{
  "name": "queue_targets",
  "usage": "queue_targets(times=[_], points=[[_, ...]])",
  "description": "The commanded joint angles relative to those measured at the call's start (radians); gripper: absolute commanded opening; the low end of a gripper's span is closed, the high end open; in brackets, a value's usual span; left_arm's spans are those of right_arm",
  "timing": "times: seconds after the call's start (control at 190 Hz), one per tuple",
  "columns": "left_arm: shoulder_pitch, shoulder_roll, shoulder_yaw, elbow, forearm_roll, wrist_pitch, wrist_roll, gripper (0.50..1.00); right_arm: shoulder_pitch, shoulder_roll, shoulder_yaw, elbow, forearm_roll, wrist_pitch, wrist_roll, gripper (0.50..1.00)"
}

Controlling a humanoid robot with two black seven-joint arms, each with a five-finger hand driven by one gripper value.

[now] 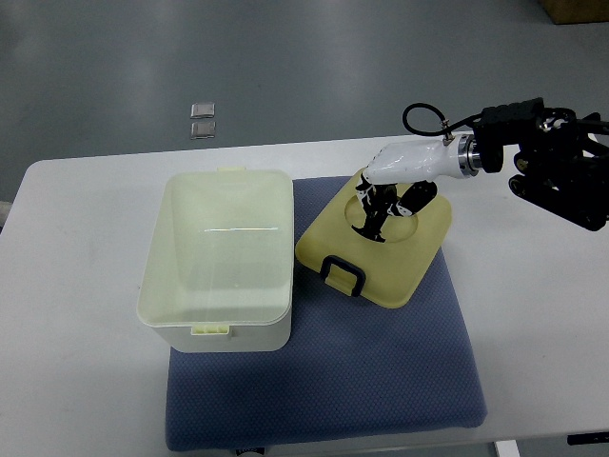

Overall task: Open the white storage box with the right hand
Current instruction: 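Lower the held lid onto the mat beside the box, then release the lid handle and raise the right hand away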

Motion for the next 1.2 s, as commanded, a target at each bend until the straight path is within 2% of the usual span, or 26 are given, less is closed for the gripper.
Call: queue_targets(times=[0.0,0.243,0.253,0.259,0.264,0.269,0.274,0.28,0.285,0.29,0.296,0.301,0.306,0.311,0.317,0.322,0.327,0.332,0.354,0.602,0.776,0.86,1.029,1.193], points=[[0.000,0.000,0.000,0.000,0.000,0.000,0.000,1.000,-0.019,0.011,0.000,0.001,0.000,0.000,0.000,0.500],[0.000,0.000,0.000,0.000,0.000,0.000,0.000,1.000,-0.033,0.012,0.002,-0.001,0.006,0.000,0.000,0.500],[-0.001,0.000,0.000,0.000,-0.001,0.000,0.000,1.000,-0.034,0.012,0.002,-0.001,0.007,0.000,0.000,0.519],[0.000,0.000,0.000,0.000,0.000,0.000,0.000,1.000,-0.034,0.012,0.002,-0.001,0.010,0.000,0.000,0.549],[0.000,0.000,0.000,0.000,0.000,0.000,0.000,1.000,-0.034,0.012,0.002,-0.001,0.010,0.000,0.000,0.549],[0.000,0.000,0.000,0.000,-0.001,0.000,0.000,1.000,-0.034,0.012,0.002,-0.001,0.012,0.000,0.000,0.588],[0.000,0.000,0.000,0.000,-0.001,0.000,0.000,1.000,-0.034,0.012,0.002,-0.001,0.012,0.000,0.000,0.588],[0.000,0.000,0.000,0.000,0.000,0.000,0.000,1.000,-0.034,0.012,0.003,0.001,0.014,0.000,0.000,0.631],[0.000,0.000,0.000,0.000,0.000,0.000,0.000,1.000,-0.034,0.012,0.003,0.001,0.014,0.000,0.000,0.631],[0.000,0.000,0.000,0.000,0.000,0.000,0.000,1.000,-0.036,0.012,0.003,-0.001,0.015,0.002,0.000,0.684],[0.000,0.000,0.000,0.000,0.000,0.000,0.000,1.000,-0.036,0.012,0.003,-0.001,0.015,0.002,0.000,0.684],[0.000,0.000,-0.001,0.000,0.000,0.000,0.000,1.000,-0.036,0.012,0.003,-0.001,0.015,0.002,0.000,0.741],[0.000,0.000,-0.001,0.000,0.000,0.000,0.000,1.000,-0.036,0.012,0.003,-0.001,0.015,0.002,0.000,0.742],[-0.001,0.000,0.000,0.000,0.000,0.000,0.000,1.000,-0.036,0.011,0.005,-0.001,0.017,0.003,0.000,0.798],[-0.001,0.000,0.000,0.000,0.000,0.000,0.000,1.000,-0.036,0.011,0.005,-0.001,0.017,0.003,0.000,0.799],[0.000,0.000,0.000,0.000,0.000,0.000,0.000,1.000,-0.036,0.011,0.005,-0.001,0.017,0.006,0.000,0.839],[0.000,0.000,0.000,0.000,0.000,0.000,0.000,1.000,-0.036,0.011,0.005,-0.001,0.017,0.006,0.000,0.840],[0.000,0.000,0.000,0.000,0.000,0.000,0.000,1.000,-0.036,0.011,0.005,-0.001,0.017,0.006,0.000,0.870],[0.000,0.000,0.000,0.000,0.000,0.000,0.000,1.000,-0.037,0.011,0.006,-0.001,0.018,0.008,0.000,0.897],[-0.001,0.000,0.000,0.000,0.000,0.000,0.000,1.000,-0.041,0.009,0.015,-0.001,0.070,0.011,0.000,0.913],[-0.001,0.000,-0.001,0.000,0.000,0.000,0.000,1.000,-0.028,0.003,0.021,-0.001,0.219,0.012,0.000,0.921],[0.000,0.000,0.000,0.000,0.000,0.000,0.000,1.000,-0.030,-0.003,0.061,-0.002,0.362,0.017,0.000,0.921],[0.000,0.000,0.000,0.000,0.000,0.000,0.000,1.000,-0.103,-0.008,0.187,-0.016,0.747,0.115,0.000,0.924],[0.000,0.000,0.000,0.000,0.000,0.000,0.000,1.000,-0.157,0.003,0.241,-0.058,1.069,0.112,0.000,0.924]])
